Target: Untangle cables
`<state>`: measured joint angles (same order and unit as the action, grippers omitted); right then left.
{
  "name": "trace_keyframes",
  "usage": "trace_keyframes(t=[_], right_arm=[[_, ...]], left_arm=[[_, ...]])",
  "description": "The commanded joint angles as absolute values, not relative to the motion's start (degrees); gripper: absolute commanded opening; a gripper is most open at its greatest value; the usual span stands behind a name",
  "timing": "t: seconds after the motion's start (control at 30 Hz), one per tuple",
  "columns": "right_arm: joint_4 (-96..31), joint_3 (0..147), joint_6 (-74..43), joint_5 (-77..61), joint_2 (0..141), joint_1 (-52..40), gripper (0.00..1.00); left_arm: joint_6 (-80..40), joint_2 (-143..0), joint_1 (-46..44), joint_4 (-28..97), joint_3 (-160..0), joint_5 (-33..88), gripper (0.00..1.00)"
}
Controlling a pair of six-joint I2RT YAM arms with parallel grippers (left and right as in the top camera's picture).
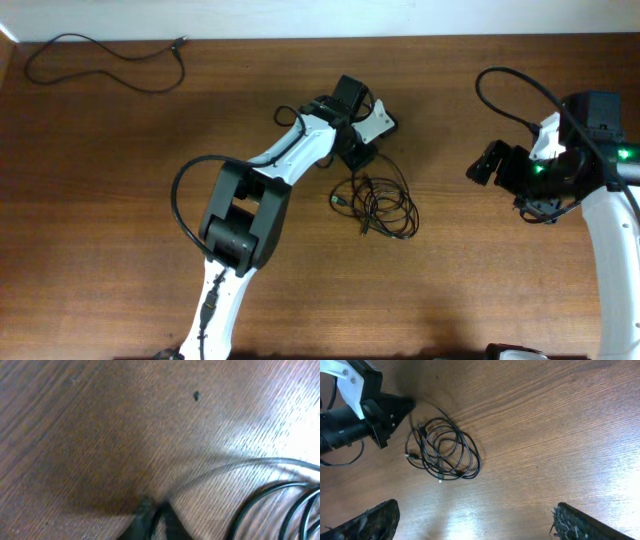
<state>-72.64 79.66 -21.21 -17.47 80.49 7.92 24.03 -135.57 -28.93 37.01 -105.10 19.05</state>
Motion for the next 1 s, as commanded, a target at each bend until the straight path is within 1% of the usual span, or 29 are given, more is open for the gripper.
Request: trace_keyframes(t=[0.0, 0.17, 0.3, 0.4, 0.47, 0.53, 0.67, 0.8, 0.9, 0.97], right_arm=[[-72.6, 79.8, -21.5, -17.4, 80.8, 8.3, 0.99], [-72.7, 79.8, -21.5, -17.4, 80.8, 8.3, 0.99], [-72.7, 79.8, -21.5, -17.7, 80.8, 8.3, 0.99], [-72.6, 79.8, -21.5, -18.5, 80.8, 8.3, 0.98], [-72.6, 79.8, -21.5, -19.2, 80.8, 8.3, 0.99], [-72.4, 79.8, -21.5, -20.2, 80.8, 8.3, 0.98], [-71.7, 79.8, -21.4, -24.1, 80.8, 8.3, 0.98], [-70.8, 79.8, -21.3, -28.2, 80.8, 8.2, 0.98], [-70.7, 79.8, -21.3, -29.9, 80.8, 8.2, 0.98], [-70.7, 79.8, -21.3, -30.2, 80.8, 8.2, 0.98]], left_arm=[[23.7, -137.0, -29.4, 37.3, -105.8, 19.8, 0.0], [16.6, -134.3, -29.4, 40.8, -110.0, 24.0, 0.0], [13.0, -128.0, -29.4, 44.6, -113.0, 32.7, 0.0], [12.9, -121.8, -29.4, 45.6, -113.2, 39.8, 0.0], [12.8, -118.1, -29.4, 45.6, -113.2, 42.5, 0.0], [11.2, -113.6, -29.4, 45.6, -113.2, 42.9, 0.0], [6.9, -109.2, -29.4, 45.6, -113.2, 42.9, 0.0], [4.6, -107.5, -29.4, 45.6, -113.2, 42.9, 0.0], [0.2, -107.2, -29.4, 45.2, -113.2, 43.0, 0.0], [-0.9, -107.2, -29.4, 44.0, -113.2, 45.1, 0.0]])
